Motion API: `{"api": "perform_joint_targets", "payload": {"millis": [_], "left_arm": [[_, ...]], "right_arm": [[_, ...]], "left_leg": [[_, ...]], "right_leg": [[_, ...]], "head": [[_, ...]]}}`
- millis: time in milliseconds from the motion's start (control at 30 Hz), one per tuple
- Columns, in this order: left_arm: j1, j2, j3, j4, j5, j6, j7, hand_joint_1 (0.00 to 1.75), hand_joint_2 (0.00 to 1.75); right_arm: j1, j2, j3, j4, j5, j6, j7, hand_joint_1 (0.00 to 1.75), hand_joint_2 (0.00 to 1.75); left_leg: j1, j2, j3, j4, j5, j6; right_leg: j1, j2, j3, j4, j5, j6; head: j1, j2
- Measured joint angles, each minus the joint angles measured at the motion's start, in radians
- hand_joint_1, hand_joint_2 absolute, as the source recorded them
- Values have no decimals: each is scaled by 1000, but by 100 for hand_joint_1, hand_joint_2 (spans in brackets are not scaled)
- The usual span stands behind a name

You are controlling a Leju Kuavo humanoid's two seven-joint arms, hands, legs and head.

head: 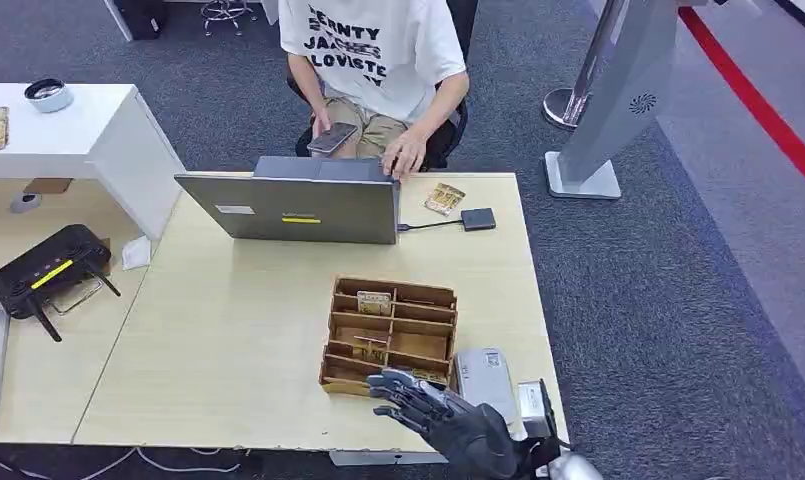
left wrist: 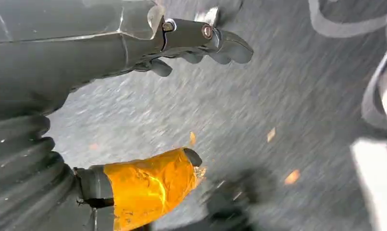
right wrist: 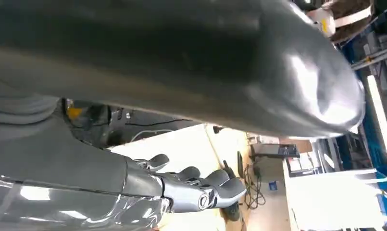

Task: Pass the card to the sensor for recognition and then transmit it.

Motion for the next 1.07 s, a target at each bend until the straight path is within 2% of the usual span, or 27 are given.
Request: {"api": "perform_joint_targets", "payload": {"millis": [33, 67, 200, 467, 700, 1067], "left_arm": [[4, 3, -1, 0, 0, -35, 21, 0, 175], [9, 5, -5, 0, 0, -66, 38, 0, 0], [27, 13, -8, 0, 15, -148, 76, 0, 0], [44, 28, -8, 0, 41, -189, 99, 0, 0], [50, 40, -8, 0, 42, -194, 111, 0, 0], [60, 49, -8, 0, 32, -162, 120, 0, 0]], "right_arm": [[-5, 0, 1, 2, 0, 7, 1, 0, 0], [-11, 0, 1, 5, 0, 15, 3, 0, 0], [-33, 2, 4, 18, 0, 33, 6, 0, 0], [-48, 6, 12, 37, -1, 49, 3, 0, 0], [-53, 9, 26, 43, 12, 60, -16, 0, 0], [-52, 22, 46, 49, 27, 69, -36, 0, 0]], "left_leg": [[0, 0, 0, 0, 0, 0], [0, 0, 0, 0, 0, 0], [0, 0, 0, 0, 0, 0], [0, 0, 0, 0, 0, 0], [0, -1, 0, 0, 0, 0], [0, 0, 0, 0, 0, 0]], "right_leg": [[0, 0, 0, 0, 0, 0], [0, 0, 0, 0, 0, 0], [0, 0, 0, 0, 0, 0], [0, -1, 0, 0, 0, 0], [0, -1, 0, 0, 0, 0], [0, -1, 0, 0, 0, 0]], "head": [[0, 0], [0, 0], [0, 0], [0, 0], [0, 0], [0, 0]]}}
